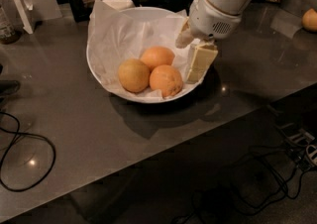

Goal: Pick orange from white bowl

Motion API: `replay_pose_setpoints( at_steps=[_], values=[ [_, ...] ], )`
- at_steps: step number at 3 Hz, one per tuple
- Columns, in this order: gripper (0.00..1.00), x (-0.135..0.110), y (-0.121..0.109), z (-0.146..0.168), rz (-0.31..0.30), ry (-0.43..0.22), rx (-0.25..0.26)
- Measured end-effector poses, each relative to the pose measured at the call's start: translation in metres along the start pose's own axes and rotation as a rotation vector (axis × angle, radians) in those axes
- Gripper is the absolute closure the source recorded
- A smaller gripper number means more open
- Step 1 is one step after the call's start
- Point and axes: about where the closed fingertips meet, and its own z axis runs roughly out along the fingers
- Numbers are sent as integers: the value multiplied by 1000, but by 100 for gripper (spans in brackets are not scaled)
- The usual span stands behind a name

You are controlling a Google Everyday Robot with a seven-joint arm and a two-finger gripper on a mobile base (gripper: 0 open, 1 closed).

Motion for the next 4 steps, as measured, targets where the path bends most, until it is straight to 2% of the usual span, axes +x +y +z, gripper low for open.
replay_pose_setpoints(
  at_steps=[1,2,3,4],
  values=[
    [20,-7,-11,5,-21,-88,15],
    [21,-18,-24,10,-38,-181,40],
    [23,-28,-29,14,-36,-232,69],
    [27,-32,-28,19,-15,-247,89]
  ],
)
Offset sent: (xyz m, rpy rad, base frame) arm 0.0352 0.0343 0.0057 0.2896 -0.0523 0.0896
